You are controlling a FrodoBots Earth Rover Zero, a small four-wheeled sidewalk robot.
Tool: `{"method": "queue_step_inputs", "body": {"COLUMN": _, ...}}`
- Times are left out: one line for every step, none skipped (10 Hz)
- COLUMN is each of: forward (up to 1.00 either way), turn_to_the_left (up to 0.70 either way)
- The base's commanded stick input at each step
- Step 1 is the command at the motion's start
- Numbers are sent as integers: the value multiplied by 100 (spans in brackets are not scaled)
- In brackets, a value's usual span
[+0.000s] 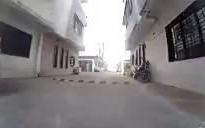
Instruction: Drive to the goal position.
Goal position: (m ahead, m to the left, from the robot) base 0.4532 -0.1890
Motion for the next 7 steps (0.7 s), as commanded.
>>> {"method": "queue_step_inputs", "body": {"forward": 100, "turn_to_the_left": 40}}
{"method": "queue_step_inputs", "body": {"forward": 100, "turn_to_the_left": 40}}
{"method": "queue_step_inputs", "body": {"forward": 100, "turn_to_the_left": 40}}
{"method": "queue_step_inputs", "body": {"forward": 100, "turn_to_the_left": 40}}
{"method": "queue_step_inputs", "body": {"forward": 100, "turn_to_the_left": 40}}
{"method": "queue_step_inputs", "body": {"forward": 100, "turn_to_the_left": 40}}
{"method": "queue_step_inputs", "body": {"forward": 100, "turn_to_the_left": 40}}
